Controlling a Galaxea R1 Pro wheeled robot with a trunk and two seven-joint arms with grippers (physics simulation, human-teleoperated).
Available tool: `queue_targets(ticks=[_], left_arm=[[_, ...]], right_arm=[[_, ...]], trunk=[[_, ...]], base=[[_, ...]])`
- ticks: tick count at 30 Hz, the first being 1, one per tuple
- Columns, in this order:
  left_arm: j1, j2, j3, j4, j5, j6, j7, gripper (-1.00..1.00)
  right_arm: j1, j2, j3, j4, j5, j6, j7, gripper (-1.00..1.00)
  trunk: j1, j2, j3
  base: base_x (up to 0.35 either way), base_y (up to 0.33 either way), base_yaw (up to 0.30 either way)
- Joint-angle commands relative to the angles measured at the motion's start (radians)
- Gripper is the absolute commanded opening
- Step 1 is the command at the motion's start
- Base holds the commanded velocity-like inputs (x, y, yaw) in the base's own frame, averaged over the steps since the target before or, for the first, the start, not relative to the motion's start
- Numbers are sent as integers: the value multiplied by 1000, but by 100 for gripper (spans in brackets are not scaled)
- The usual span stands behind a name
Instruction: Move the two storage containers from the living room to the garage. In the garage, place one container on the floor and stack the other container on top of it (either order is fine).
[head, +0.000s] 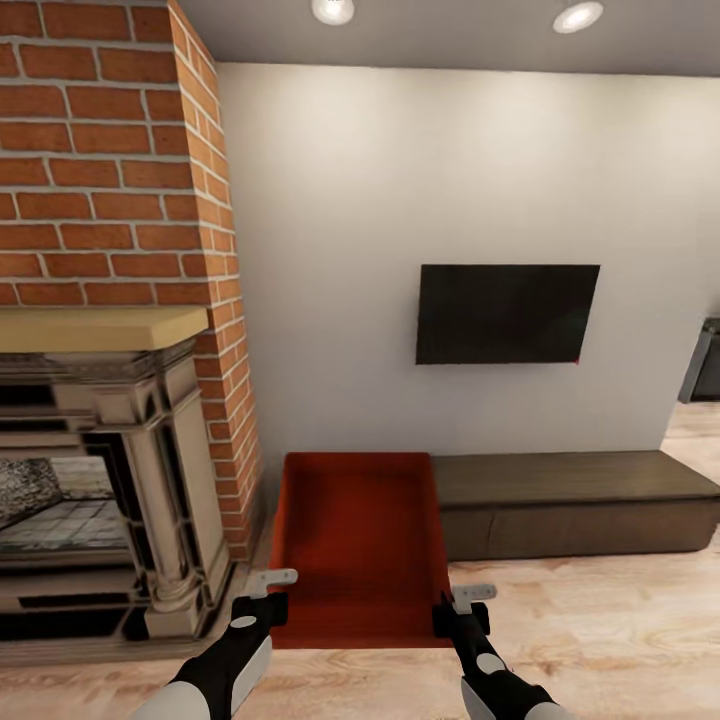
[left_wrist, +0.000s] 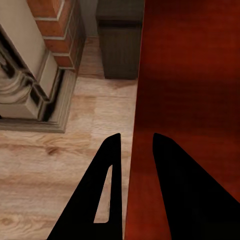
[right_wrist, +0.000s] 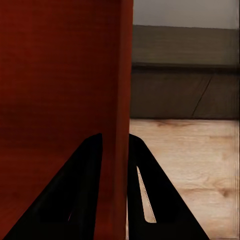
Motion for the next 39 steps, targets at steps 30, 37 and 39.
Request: queue_targets(ticks=[30,37,39], left_arm=[[0,6,5,1,11,1,12,-100],[0,7,5,1,11,1,12,-100],[0,7,5,1,11,1,12,-100]], right_arm=[[-2,-5,-26,-2,-1,-5,-13,-100],[-2,-5,-26,-2,-2,-5,-11,-100],[-2,-5,-26,-2,-2,-5,-10,-100]], trunk=[[0,-1,22],[0,-1,27],[0,-1,29]], base=[[0,0,-283],[0,0,-283],[0,0,-283]])
